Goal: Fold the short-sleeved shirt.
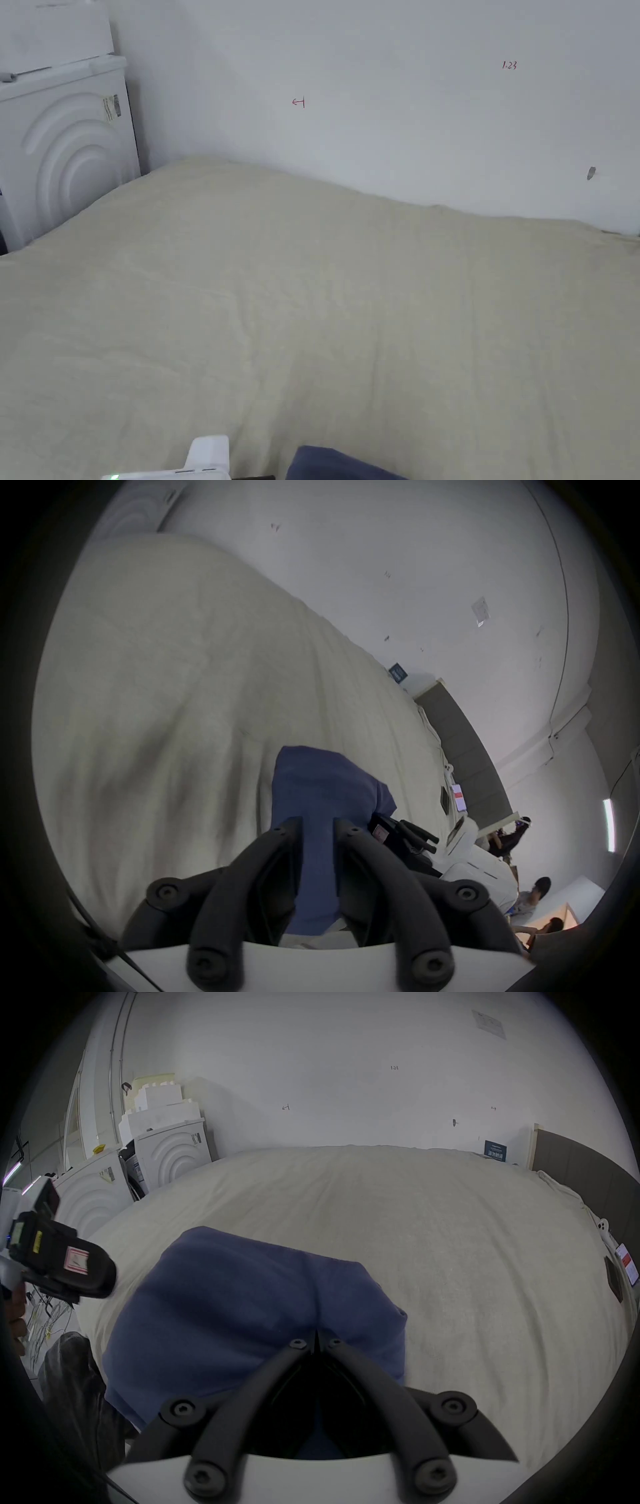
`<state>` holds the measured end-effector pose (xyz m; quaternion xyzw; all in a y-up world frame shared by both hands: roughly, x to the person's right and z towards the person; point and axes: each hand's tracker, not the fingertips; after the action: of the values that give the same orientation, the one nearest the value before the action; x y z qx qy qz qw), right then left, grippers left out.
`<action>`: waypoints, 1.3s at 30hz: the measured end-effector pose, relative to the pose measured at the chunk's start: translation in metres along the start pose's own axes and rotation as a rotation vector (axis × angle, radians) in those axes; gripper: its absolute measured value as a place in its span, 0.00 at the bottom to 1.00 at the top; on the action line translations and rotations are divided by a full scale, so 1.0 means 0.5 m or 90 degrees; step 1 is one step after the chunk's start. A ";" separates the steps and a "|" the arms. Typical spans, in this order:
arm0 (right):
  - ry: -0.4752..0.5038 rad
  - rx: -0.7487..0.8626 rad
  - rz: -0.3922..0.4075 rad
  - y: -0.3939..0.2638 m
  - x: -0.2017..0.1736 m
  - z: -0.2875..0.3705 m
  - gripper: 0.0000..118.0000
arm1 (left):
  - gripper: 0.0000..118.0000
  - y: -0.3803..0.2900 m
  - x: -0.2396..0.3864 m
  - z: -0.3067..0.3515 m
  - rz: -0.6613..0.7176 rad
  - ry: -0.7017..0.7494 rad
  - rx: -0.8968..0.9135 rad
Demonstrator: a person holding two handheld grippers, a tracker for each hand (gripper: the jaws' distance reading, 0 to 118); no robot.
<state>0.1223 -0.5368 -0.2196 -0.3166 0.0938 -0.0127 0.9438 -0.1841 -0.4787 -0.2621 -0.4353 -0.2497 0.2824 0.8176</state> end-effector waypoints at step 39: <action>-0.056 0.090 0.048 0.059 0.073 0.128 0.01 | 0.10 0.153 -0.014 0.167 -0.152 0.017 -0.044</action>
<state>0.1689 -0.4784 -0.1932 -0.2460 0.0634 0.0303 0.9667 -0.2622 -0.4003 -0.2873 -0.4341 -0.2983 0.1684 0.8332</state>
